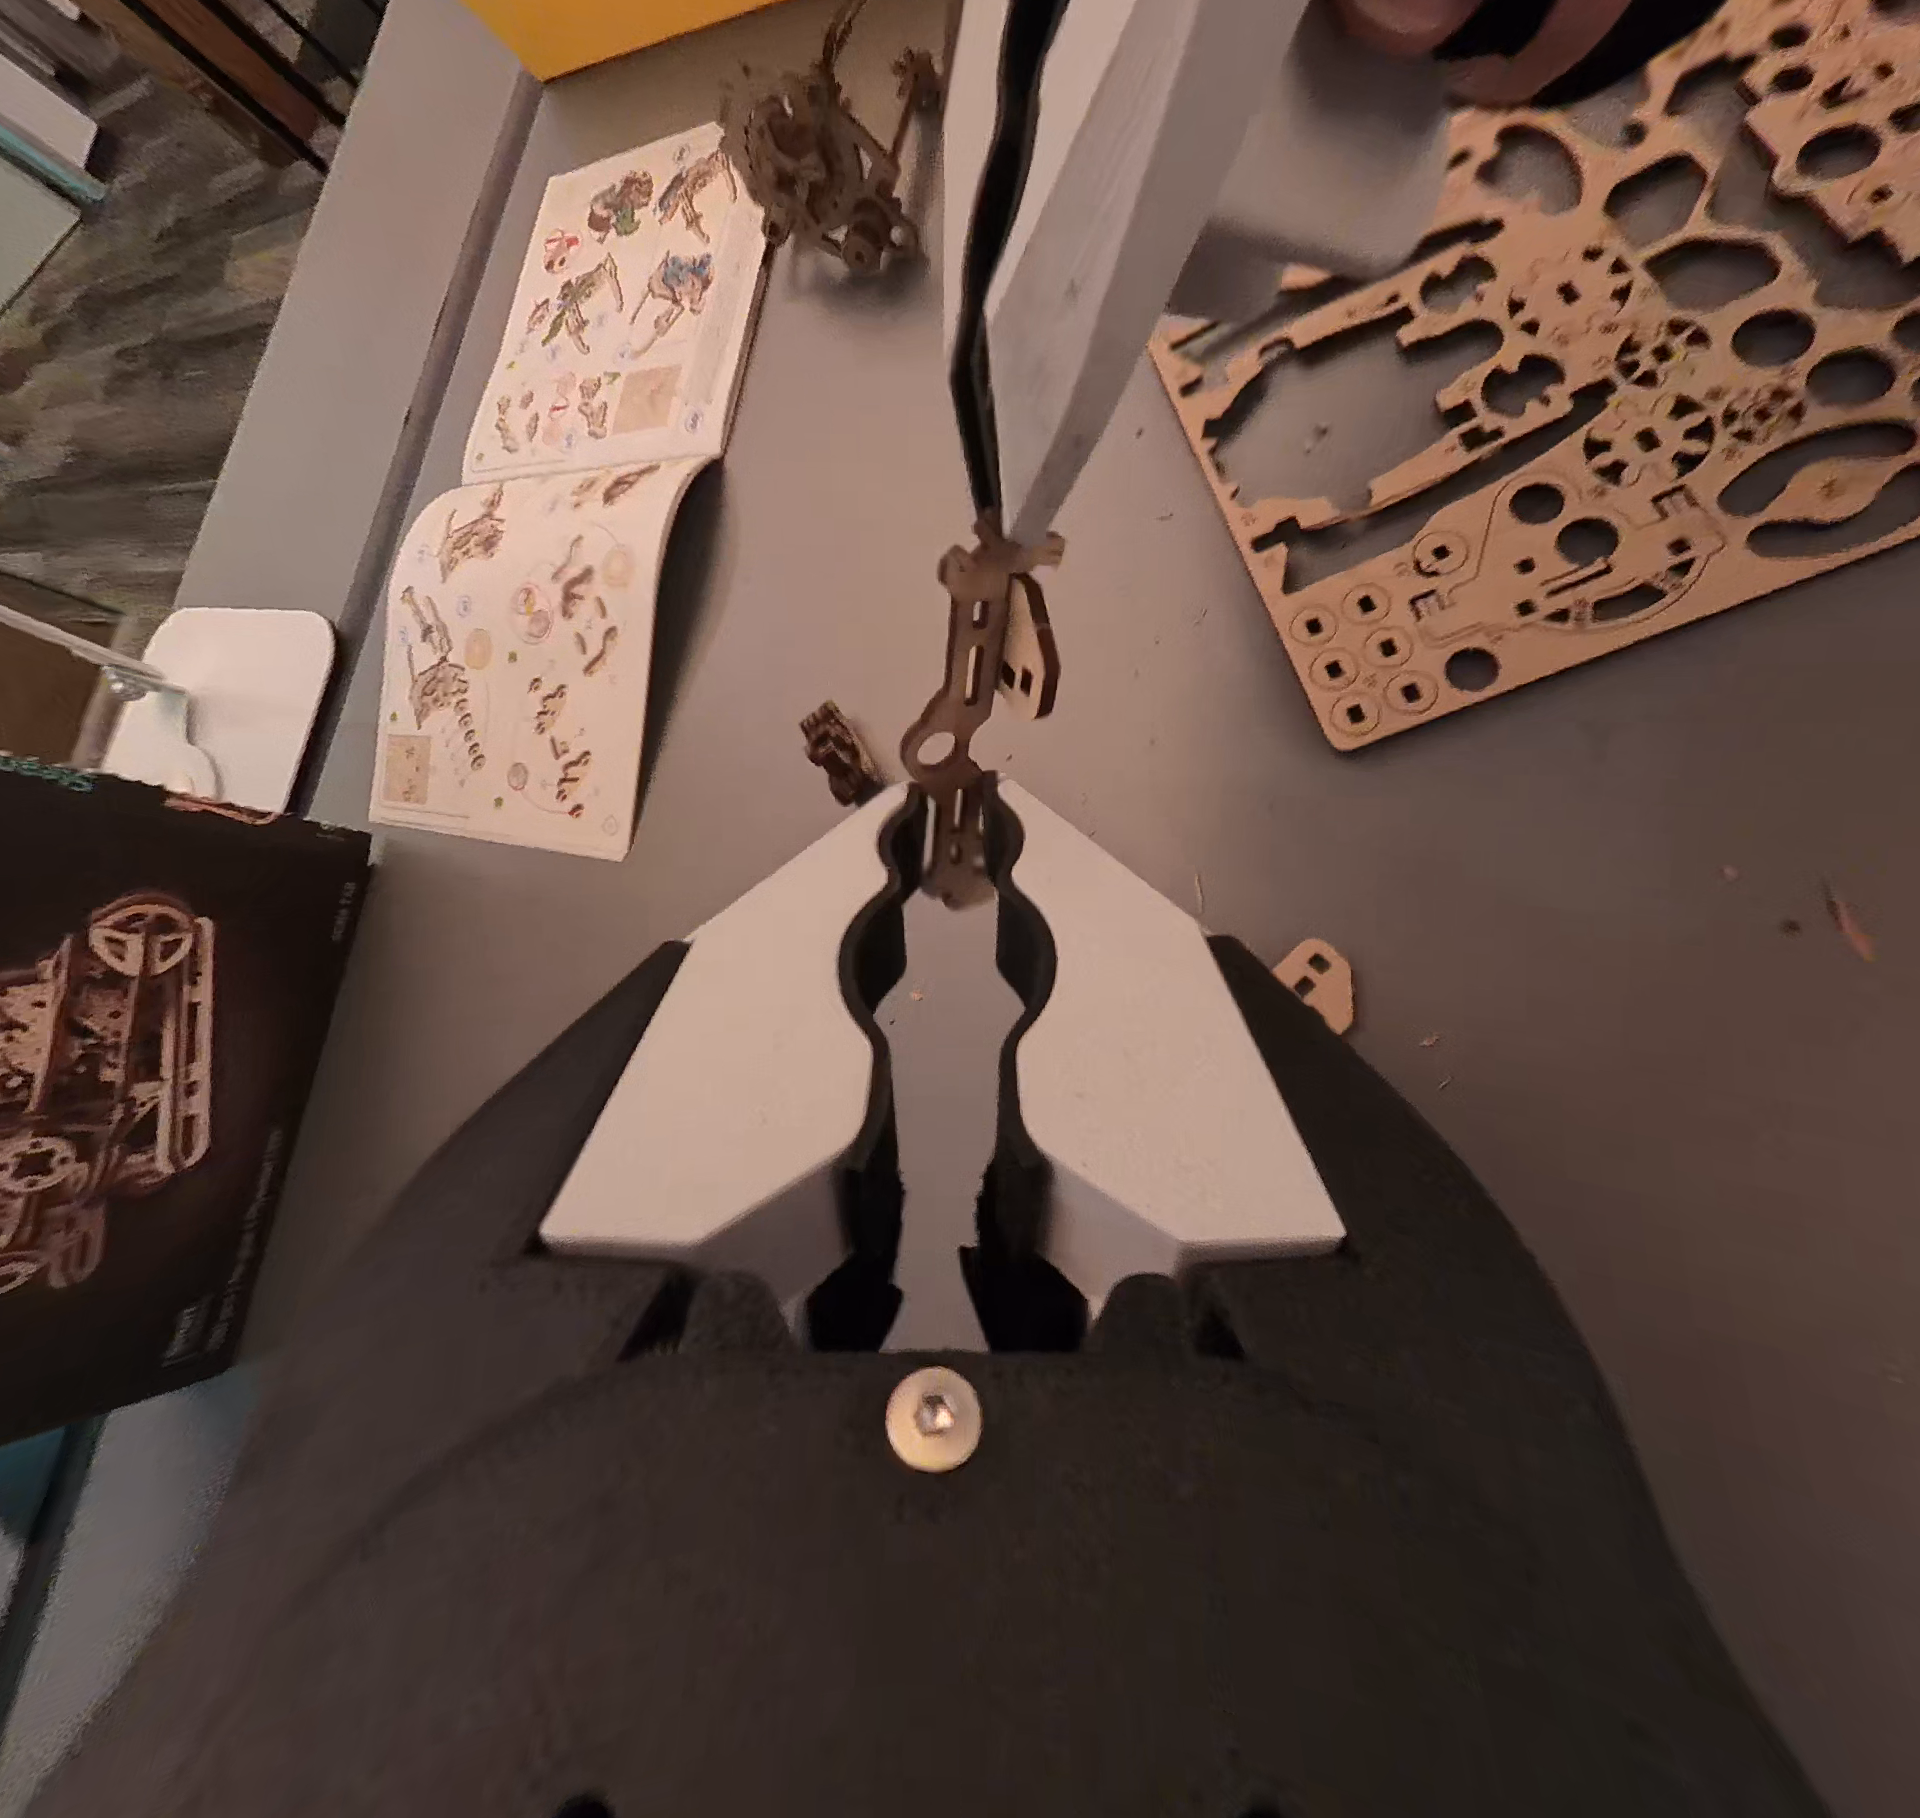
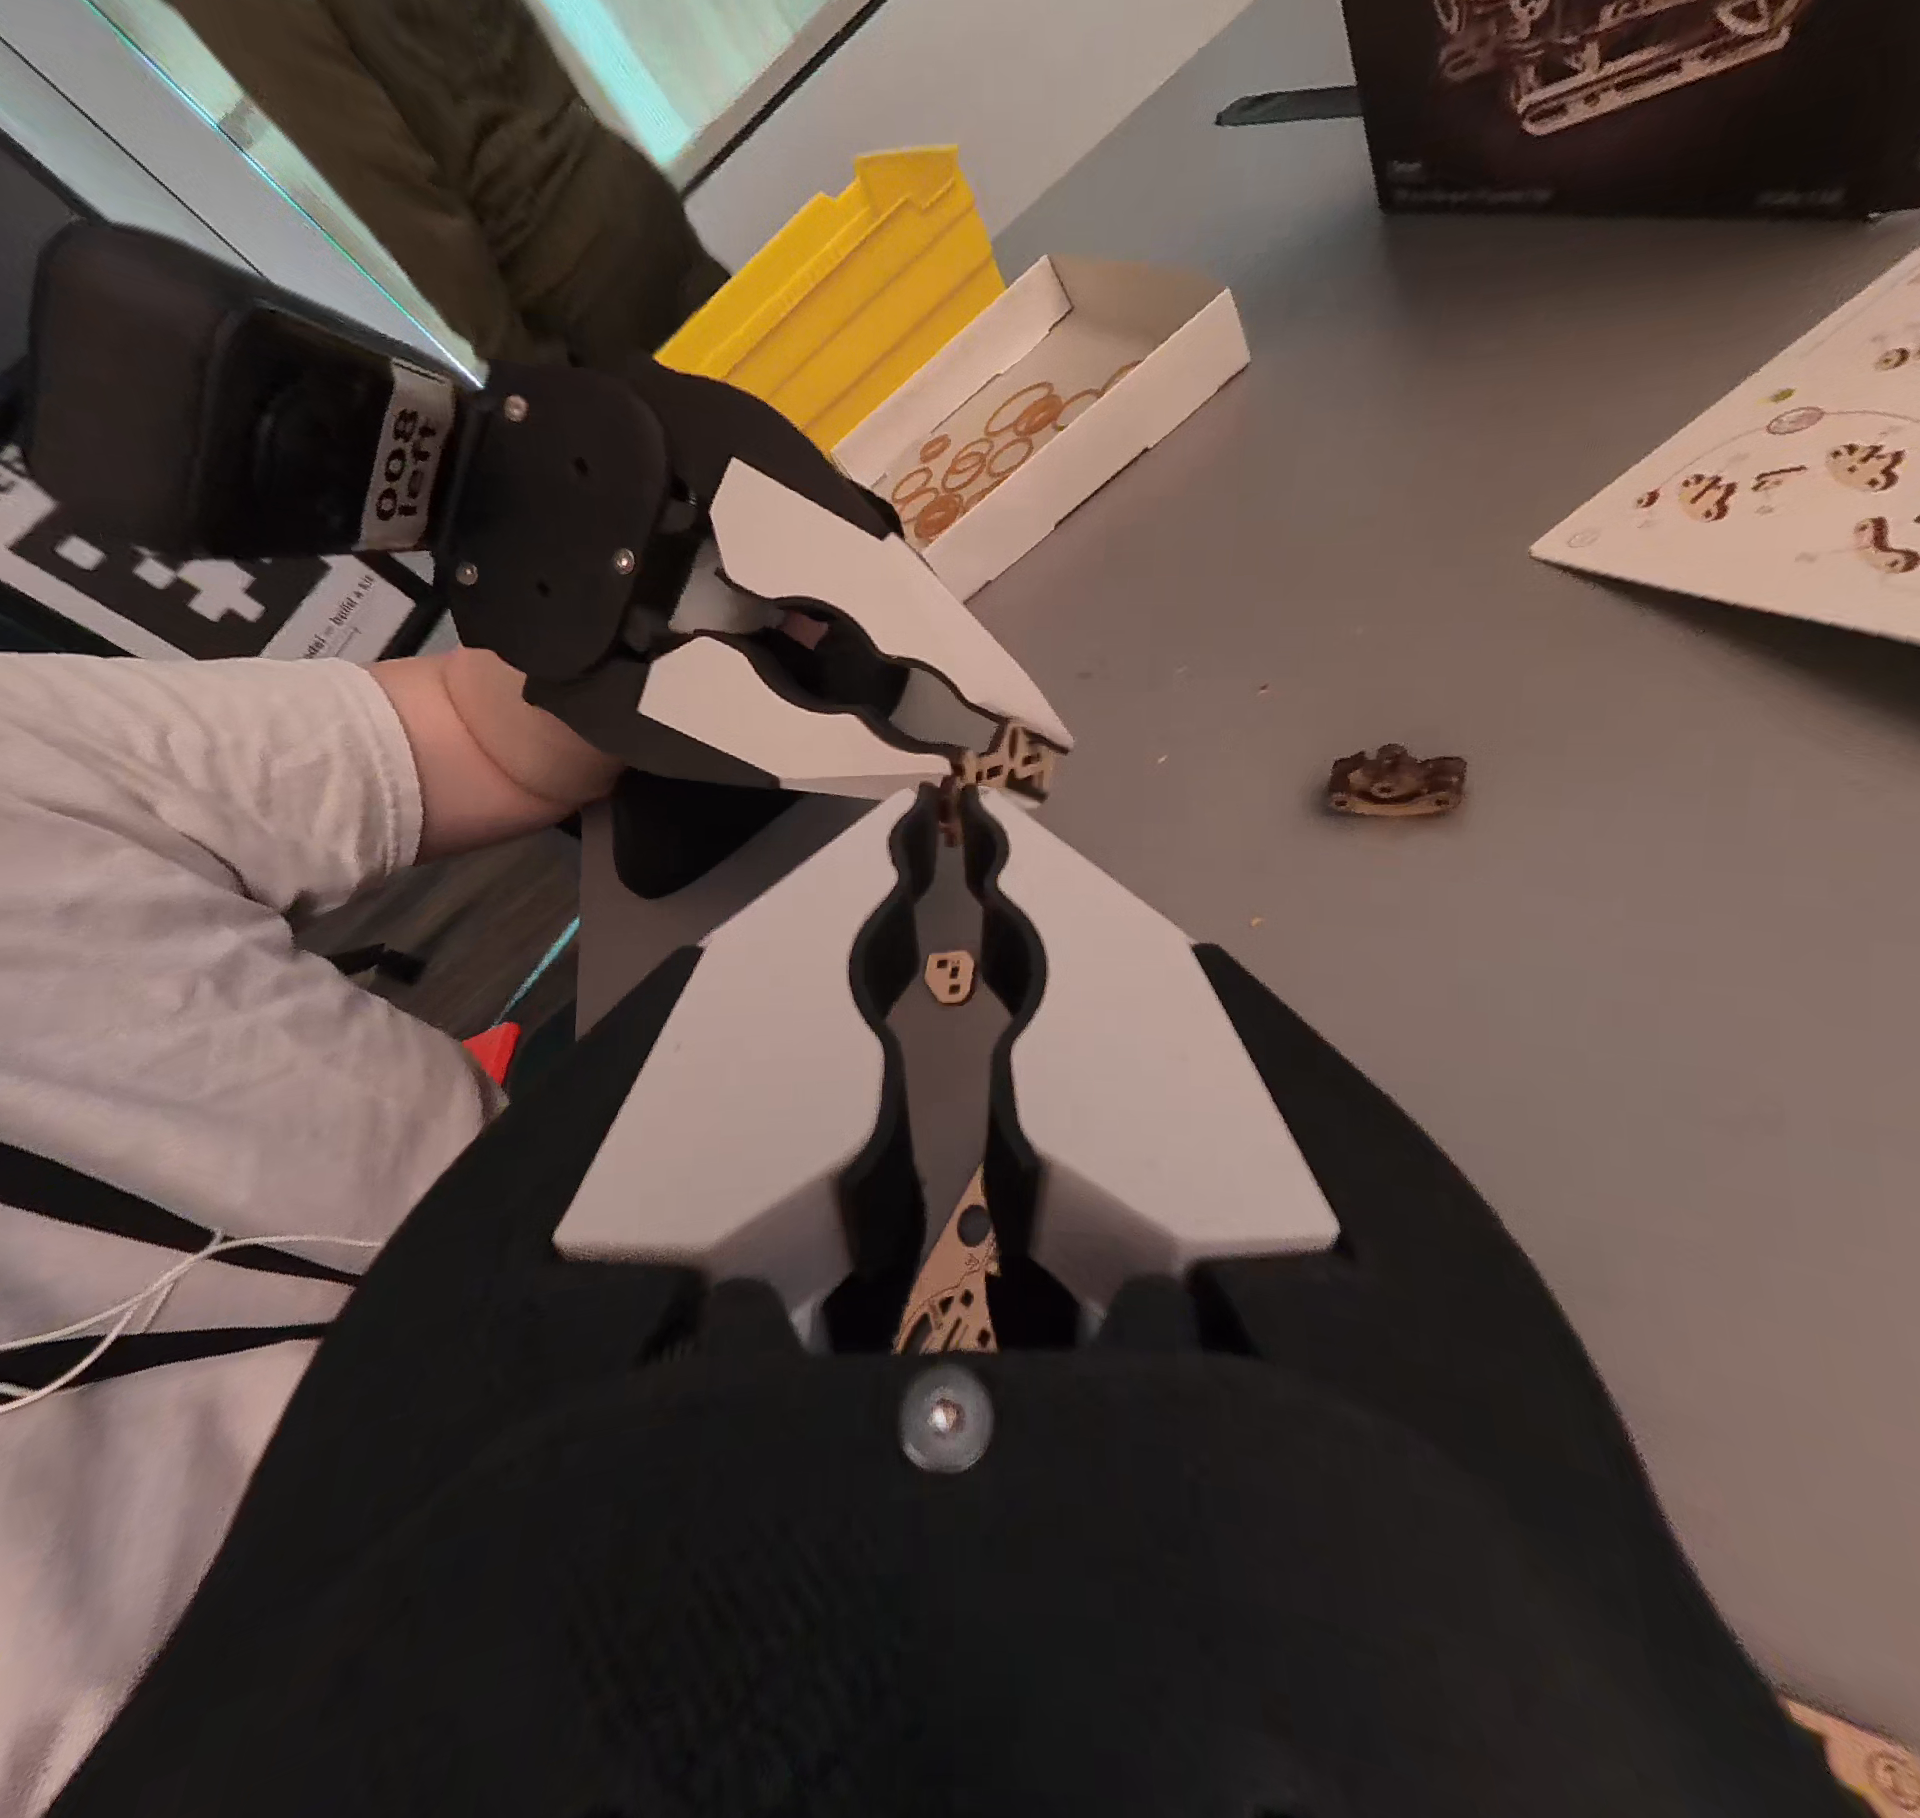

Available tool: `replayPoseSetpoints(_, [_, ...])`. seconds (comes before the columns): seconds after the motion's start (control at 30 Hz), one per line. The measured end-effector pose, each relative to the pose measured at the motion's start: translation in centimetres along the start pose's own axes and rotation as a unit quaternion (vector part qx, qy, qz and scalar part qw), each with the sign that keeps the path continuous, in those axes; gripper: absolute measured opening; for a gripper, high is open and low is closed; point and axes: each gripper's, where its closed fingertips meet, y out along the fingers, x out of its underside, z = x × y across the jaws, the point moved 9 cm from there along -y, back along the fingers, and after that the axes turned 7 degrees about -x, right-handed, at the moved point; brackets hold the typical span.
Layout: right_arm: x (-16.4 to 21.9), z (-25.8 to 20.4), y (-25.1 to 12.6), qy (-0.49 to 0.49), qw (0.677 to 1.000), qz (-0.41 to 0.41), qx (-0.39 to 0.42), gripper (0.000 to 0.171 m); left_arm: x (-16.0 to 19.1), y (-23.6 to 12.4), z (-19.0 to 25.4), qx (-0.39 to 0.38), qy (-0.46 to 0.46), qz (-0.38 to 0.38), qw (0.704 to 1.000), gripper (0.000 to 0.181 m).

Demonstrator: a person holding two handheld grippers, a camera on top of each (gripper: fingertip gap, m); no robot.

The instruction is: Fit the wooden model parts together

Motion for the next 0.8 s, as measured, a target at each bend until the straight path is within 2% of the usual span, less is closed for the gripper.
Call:
replayPoseSetpoints(0.03, [-0.3,0.2,-0.3,0.002,1.000,0.004,-0.009,0.002,-0.1,0.0,-0.2,0.012,-0.011,0.007,1.000,0.014])
replayPoseSetpoints(0.13, [-0.9,0.9,-1.1,0.012,0.999,0.010,-0.036,0.001,-0.3,-0.1,-1.3,0.063,-0.062,0.021,0.996,0.027])
replayPoseSetpoints(0.37, [-2.8,3.3,-3.4,-0.001,0.997,0.048,-0.059,0.001,-0.9,0.1,-5.5,0.182,-0.212,0.095,0.955,0.029])
replayPoseSetpoints(0.47, [-3.6,4.7,-4.2,-0.001,0.993,0.077,-0.092,0.001,-1.5,0.8,-7.2,0.196,-0.219,0.106,0.950,0.026])
replayPoseSetpoints(0.63, [-4.0,6.4,-4.9,0.018,0.982,0.131,-0.135,0.000,-3.9,1.7,-9.9,0.214,-0.217,0.139,0.942,0.008])
replayPoseSetpoints(0.8, [-3.6,7.1,-5.5,0.023,0.979,0.142,-0.147,0.000,-5.8,3.2,-10.7,0.261,-0.223,0.121,0.931,0.024])
